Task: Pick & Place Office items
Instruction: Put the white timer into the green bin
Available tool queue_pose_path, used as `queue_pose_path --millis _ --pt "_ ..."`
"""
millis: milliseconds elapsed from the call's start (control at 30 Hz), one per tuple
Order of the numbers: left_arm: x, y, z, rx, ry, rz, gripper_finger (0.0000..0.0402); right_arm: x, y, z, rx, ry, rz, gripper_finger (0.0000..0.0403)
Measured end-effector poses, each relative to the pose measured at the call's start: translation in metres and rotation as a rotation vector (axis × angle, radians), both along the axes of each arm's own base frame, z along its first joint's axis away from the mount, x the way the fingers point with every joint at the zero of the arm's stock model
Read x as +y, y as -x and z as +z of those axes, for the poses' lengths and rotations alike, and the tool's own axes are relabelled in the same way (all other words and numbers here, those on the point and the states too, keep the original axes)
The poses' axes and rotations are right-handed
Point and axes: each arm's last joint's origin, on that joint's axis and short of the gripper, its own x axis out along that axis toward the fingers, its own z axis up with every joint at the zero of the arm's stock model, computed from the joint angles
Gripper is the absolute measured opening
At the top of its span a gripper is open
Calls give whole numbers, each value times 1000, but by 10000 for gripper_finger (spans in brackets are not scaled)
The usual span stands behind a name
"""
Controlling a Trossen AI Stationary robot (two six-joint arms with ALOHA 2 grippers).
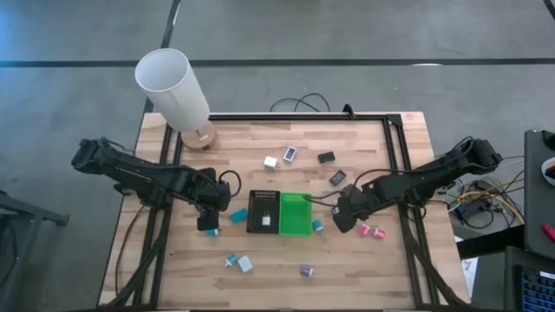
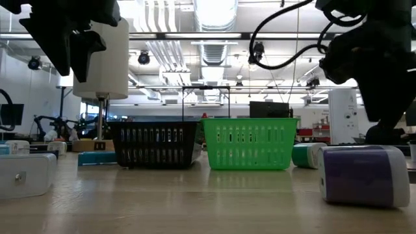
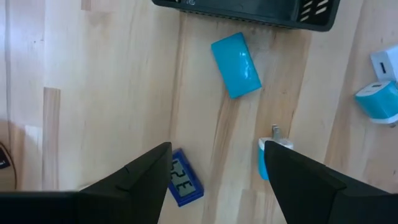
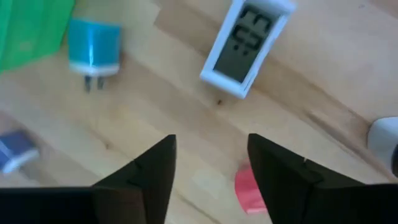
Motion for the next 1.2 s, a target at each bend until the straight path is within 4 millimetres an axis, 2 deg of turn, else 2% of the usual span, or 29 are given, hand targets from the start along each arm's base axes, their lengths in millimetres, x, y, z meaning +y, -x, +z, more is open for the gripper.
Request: queue_pose_path --millis 367,833,1200 --pt "1 6 -1 62 -21 -35 261 -2 -9 -22 103 53 -76 240" --pt "2 6 -1 72 -21 -44 261 -21 -17 -23 59 87 -170 251" --pt "2 8 -1 85 -27 -61 261 -23 -21 -23 28 101 -211 254"
